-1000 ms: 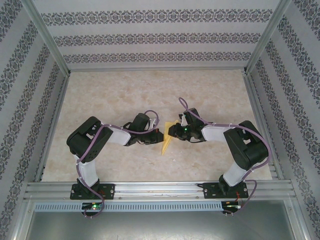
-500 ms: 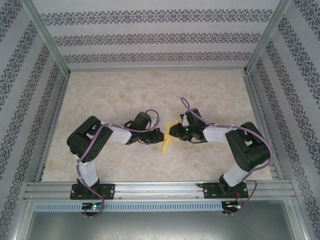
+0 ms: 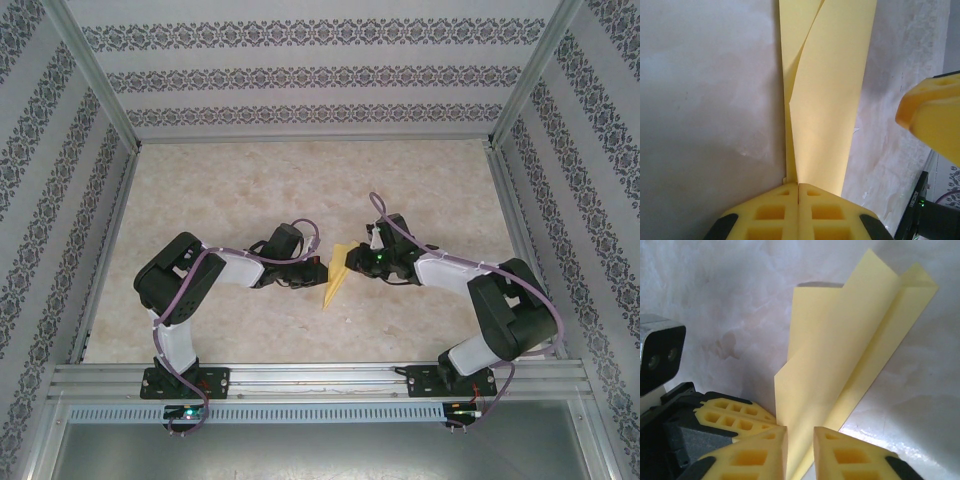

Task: Fold a paper plane with a square sheet of paper (fold left side to right side)
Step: Fold the wing for the fifth time at the center of the table.

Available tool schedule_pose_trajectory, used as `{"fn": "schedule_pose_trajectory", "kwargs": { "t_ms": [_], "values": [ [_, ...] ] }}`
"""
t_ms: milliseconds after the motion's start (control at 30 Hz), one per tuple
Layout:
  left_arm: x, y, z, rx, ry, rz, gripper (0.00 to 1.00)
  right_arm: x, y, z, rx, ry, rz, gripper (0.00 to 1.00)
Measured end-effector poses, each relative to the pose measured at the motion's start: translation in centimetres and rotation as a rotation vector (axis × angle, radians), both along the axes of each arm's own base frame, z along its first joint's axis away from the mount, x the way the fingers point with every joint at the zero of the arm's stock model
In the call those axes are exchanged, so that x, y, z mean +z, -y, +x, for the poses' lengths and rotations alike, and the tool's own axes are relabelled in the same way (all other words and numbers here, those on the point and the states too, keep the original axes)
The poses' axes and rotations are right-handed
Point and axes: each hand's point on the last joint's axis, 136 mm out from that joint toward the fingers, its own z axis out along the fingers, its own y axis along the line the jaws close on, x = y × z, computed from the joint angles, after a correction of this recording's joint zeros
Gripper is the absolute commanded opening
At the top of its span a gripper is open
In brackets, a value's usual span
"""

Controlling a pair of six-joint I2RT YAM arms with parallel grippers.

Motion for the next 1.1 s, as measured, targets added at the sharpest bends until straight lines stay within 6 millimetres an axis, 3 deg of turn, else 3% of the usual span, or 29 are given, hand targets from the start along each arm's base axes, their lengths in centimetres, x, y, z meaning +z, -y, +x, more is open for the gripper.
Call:
{"fn": "schedule_pose_trajectory", "kwargs": {
  "t_ms": [233, 433, 1100],
  "values": [
    [0.0, 0.0, 0.0, 0.000, 0.000, 0.005, 0.02, 0.0, -1.8, 1.2, 0.030, 0.006, -0.003, 0.10],
    [-0.1, 0.0, 0.1, 0.003, -0.005, 0.015, 0.00, -1.5, -1.6, 1.1, 0.024, -0.028, -0.030, 0.10],
    [-0.2, 0.0, 0.0, 0.007, -0.013, 0.032, 0.00, -3.0, -0.9, 1.0, 0.025, -0.036, -0.076, 0.08]
  ]
}}
